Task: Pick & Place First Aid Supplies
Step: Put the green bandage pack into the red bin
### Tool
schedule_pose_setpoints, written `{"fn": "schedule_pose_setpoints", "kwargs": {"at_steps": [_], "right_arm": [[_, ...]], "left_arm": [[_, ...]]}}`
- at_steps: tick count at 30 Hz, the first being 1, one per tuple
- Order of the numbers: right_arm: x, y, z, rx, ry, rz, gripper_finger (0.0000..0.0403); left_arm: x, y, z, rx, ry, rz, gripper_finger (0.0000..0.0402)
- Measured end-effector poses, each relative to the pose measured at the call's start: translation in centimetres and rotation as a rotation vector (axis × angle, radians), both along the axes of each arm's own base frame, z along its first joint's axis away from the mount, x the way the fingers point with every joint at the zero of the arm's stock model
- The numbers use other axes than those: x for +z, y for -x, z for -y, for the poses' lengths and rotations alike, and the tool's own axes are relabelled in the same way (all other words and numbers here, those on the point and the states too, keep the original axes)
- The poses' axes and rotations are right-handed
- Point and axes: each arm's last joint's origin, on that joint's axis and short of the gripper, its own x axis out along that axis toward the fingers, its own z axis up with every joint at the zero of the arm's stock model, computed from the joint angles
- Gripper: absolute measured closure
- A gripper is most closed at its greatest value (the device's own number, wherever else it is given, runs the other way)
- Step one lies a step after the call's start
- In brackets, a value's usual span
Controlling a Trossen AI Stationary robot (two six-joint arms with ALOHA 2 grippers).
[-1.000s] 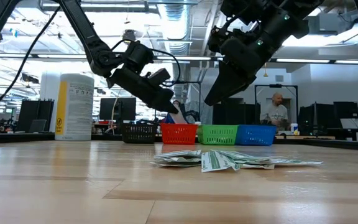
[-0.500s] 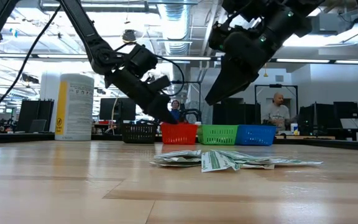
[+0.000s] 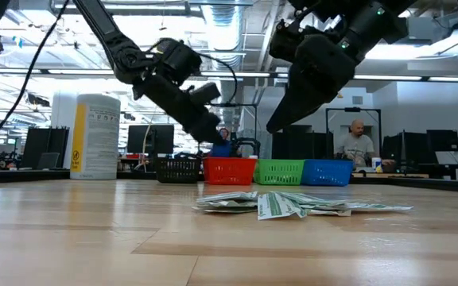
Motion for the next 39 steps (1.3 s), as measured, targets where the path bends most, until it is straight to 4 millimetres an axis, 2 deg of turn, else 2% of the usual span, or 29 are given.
{"fn": "schedule_pose_setpoints", "kwargs": {"at_steps": [4,8,15,20,29,39], "right_arm": [[0.0,0.0,0.2,-0.005,-0.001,0.000,0.0264],[0.0,0.1,-1.0,0.073,-0.053,-0.008,0.0268],[-0.7,1.2,-4.3,0.168,-0.107,-0.031,0.0269],[-1.8,2.3,-5.8,0.219,-0.105,-0.014,0.0269],[-1.6,1.7,-5.1,0.189,-0.038,0.074,0.0269],[-1.0,0.5,-2.8,0.096,-0.088,0.165,0.0269]], "left_arm": [[1.7,0.7,0.4,0.001,-0.017,0.047,0.0274],[2.7,2.0,2.1,-0.061,0.020,0.088,0.0274],[1.5,5.3,5.5,-0.311,0.233,0.128,0.0274],[0.4,6.6,7.6,-0.416,0.269,0.142,0.0274],[-0.2,6.7,10.0,-0.488,0.302,0.188,0.0274],[-0.1,6.4,12.3,-0.573,0.314,0.190,0.0274]]}}
